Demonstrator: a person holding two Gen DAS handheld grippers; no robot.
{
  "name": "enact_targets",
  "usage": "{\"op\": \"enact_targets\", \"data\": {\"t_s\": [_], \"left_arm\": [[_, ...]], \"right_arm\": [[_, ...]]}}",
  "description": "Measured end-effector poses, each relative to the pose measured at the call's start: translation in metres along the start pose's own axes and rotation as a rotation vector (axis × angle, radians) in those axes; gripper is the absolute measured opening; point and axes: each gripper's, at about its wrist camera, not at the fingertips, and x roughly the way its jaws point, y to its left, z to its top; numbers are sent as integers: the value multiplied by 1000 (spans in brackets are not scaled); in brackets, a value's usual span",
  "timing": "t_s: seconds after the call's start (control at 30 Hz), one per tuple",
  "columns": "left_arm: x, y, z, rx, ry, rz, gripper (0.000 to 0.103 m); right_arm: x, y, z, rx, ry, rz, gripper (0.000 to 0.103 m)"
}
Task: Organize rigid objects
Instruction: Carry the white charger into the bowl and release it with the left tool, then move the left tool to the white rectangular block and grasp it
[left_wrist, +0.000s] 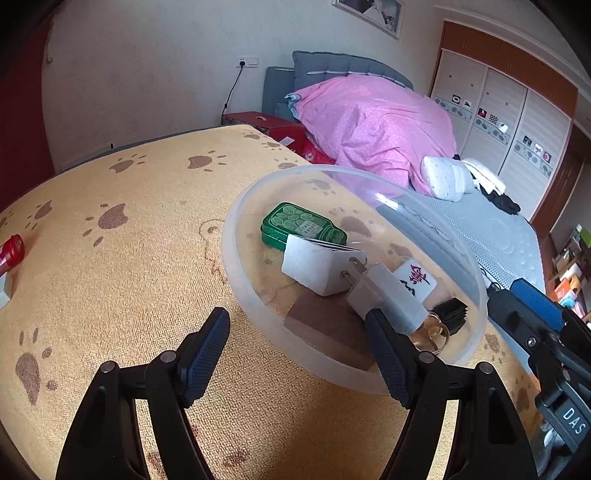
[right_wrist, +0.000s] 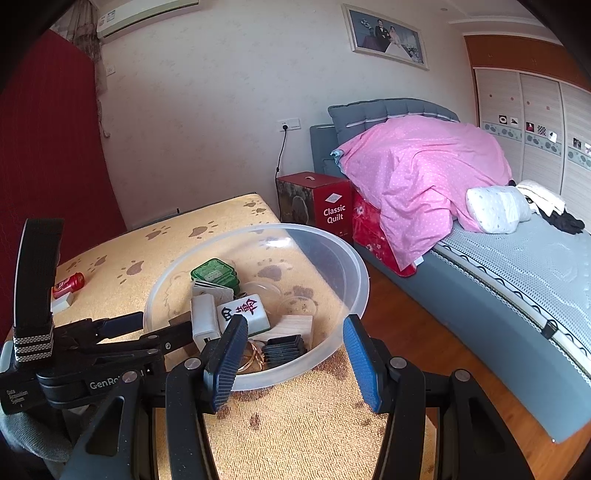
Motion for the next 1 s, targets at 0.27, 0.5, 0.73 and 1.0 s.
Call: {"op": "enact_targets", "data": {"t_s": [0.27,0.5,0.73,1.0], "left_arm": [[-17,10,2,-17,-23,-5,76],[-33,38,4,-61,-37,29,83],[-45,81,-1,-129,-43,112,86],[-62,136,-7,-200,-55,231,92]], "right_arm": [[-3,8,-2,-9,-8,6,65],[-6,23,-3,-37,1,34,74],[-9,42,-6,-65,23,91,83],[-6,74,-13,-115,96,209,95]]}}
